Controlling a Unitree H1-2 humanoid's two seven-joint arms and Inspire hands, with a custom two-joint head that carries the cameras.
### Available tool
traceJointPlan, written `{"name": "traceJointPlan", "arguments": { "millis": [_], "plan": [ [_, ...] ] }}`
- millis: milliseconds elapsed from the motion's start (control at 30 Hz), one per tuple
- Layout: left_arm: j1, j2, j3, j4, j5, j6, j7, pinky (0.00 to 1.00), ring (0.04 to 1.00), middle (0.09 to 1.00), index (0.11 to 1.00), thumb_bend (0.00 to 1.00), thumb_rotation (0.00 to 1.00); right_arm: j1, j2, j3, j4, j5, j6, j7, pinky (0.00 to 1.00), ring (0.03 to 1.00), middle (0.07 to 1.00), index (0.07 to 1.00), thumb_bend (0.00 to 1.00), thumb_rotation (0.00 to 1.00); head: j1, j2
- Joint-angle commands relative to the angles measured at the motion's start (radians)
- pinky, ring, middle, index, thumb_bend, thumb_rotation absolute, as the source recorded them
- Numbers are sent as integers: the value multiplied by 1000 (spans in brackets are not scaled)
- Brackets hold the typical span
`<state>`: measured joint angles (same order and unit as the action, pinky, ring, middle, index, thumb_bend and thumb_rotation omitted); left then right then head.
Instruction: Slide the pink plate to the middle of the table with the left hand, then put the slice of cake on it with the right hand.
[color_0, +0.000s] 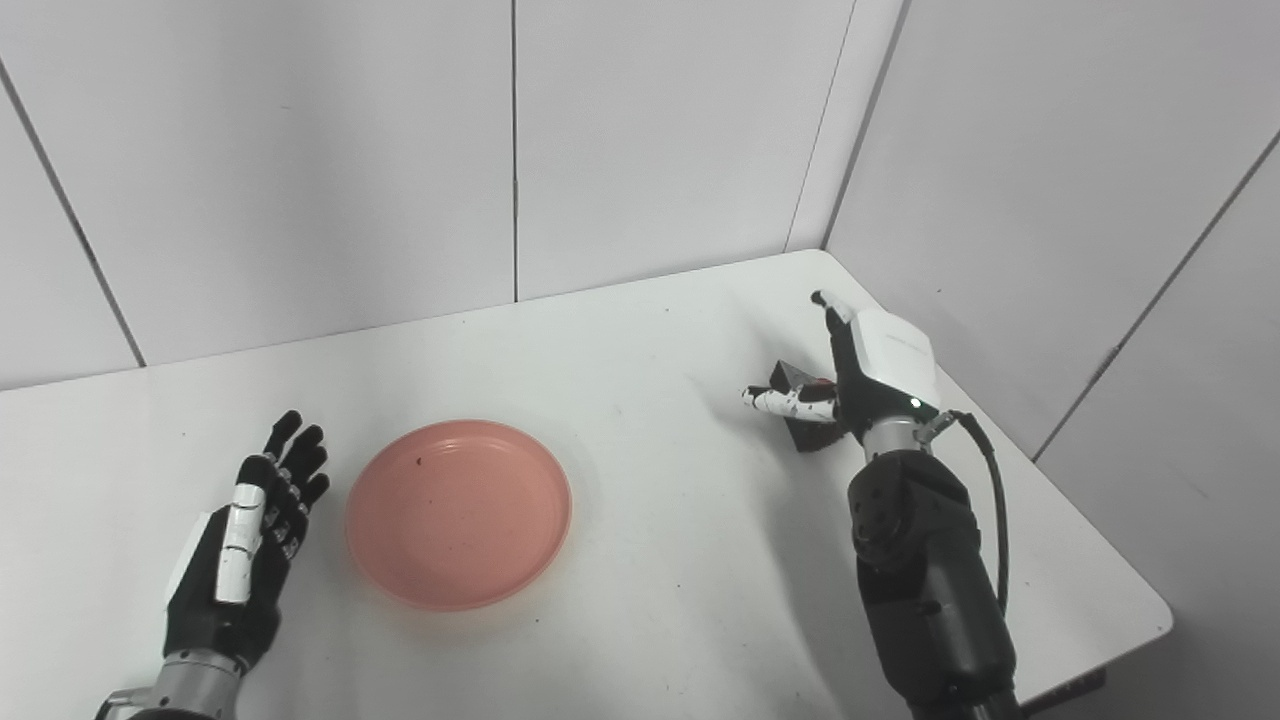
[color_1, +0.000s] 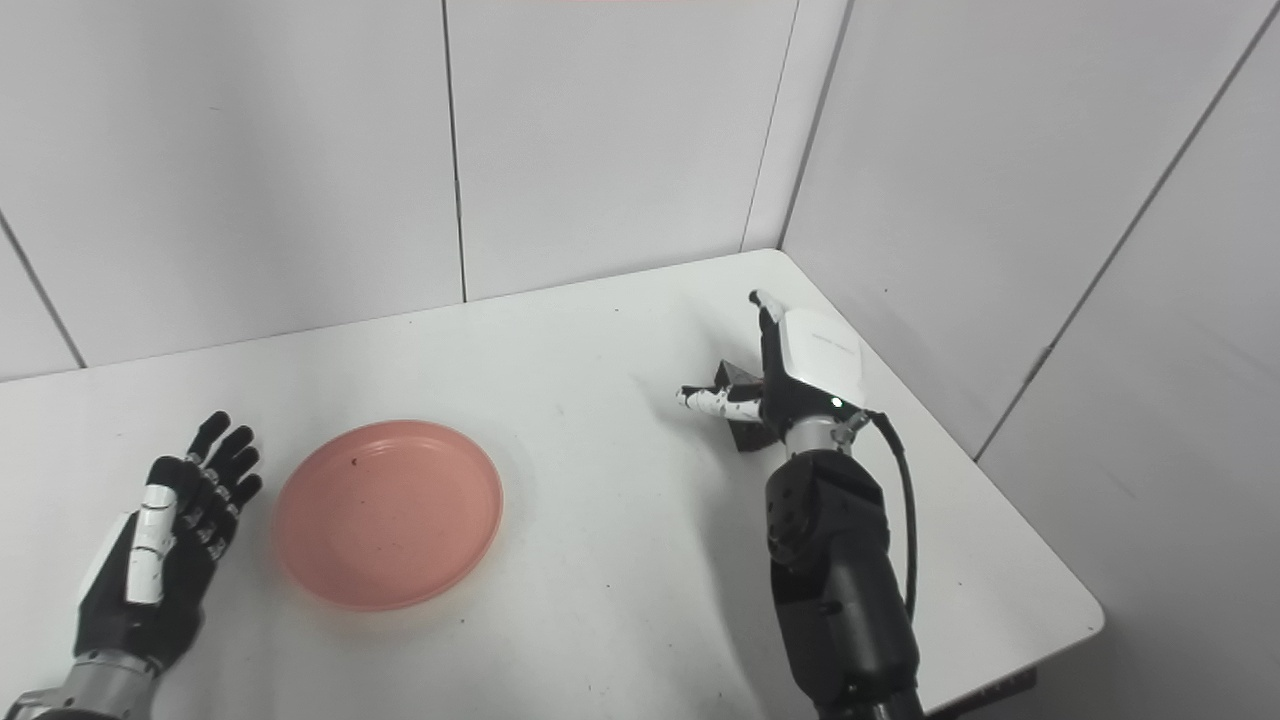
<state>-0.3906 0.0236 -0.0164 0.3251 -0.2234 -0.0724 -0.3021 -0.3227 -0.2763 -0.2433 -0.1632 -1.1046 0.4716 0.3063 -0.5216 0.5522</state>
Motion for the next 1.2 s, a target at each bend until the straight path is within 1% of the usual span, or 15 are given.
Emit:
{"name": "traceJointPlan", "arguments": {
  "millis": [0,133,300,400,433,467,533,600,667,733,800,867,900,967,1167],
  "plan": [
    [20,11,5,17,-9,-17,-12,996,997,973,956,685,938,-28,-29,-13,7,5,-2,-18,741,847,873,875,776,491,1,1],
    [23,11,3,4,-5,-6,-9,994,997,976,962,671,952,-30,-40,-10,59,4,-2,-26,751,853,881,868,801,530,2,3],
    [25,10,4,-1,-6,0,-6,988,992,973,958,670,945,-33,-50,-14,114,31,-2,-38,799,889,895,861,802,456,2,6],
    [25,9,5,-2,-6,-2,-5,984,990,972,959,664,944,-32,-62,-8,132,20,-2,-20,745,853,874,859,794,412,5,7],
    [25,9,5,-1,-6,-4,-5,984,989,972,959,661,943,-31,-64,-7,135,21,-2,-18,683,803,838,857,788,376,5,7],
    [25,8,5,0,-5,-7,-5,985,989,972,958,659,942,-31,-71,-3,144,18,-2,-19,544,667,737,855,773,324,6,7],
    [24,9,5,0,-4,-8,-6,985,990,972,958,658,941,-30,-81,4,160,20,-2,-26,463,587,679,854,765,295,7,9],
    [24,10,4,-2,-7,-1,-9,988,991,974,961,662,940,-29,-88,7,170,18,-2,-29,349,456,562,846,748,189,9,10],
    [25,8,5,-8,-8,8,-5,983,988,972,958,658,933,-26,-93,8,177,32,-2,-40,235,311,495,831,611,49,11,10],
    [28,8,2,-20,-4,19,-2,982,989,972,956,653,933,-21,-100,11,185,63,-3,-74,164,227,473,785,567,8,13,12],
    [29,7,2,-24,-6,19,-4,996,998,977,960,642,936,-15,-109,20,192,94,-7,-128,158,232,472,714,559,1,13,12],
    [28,7,2,-22,-6,18,-4,999,999,977,960,640,935,-13,-108,25,192,118,-8,-184,158,234,472,696,558,0,15,13],
    [28,7,2,-21,-5,18,-3,999,1000,976,961,641,940,-13,-105,24,191,130,-7,-210,149,225,471,574,541,0,15,13],
    [27,8,2,-19,-4,19,-4,996,999,978,963,639,940,-14,-97,15,192,179,-18,-272,148,223,470,498,530,0,18,12],
    [28,5,-4,-24,5,14,0,993,1000,977,960,647,930,-11,-96,30,171,252,-37,-401,166,239,471,486,525,0,32,14]
  ]
}}
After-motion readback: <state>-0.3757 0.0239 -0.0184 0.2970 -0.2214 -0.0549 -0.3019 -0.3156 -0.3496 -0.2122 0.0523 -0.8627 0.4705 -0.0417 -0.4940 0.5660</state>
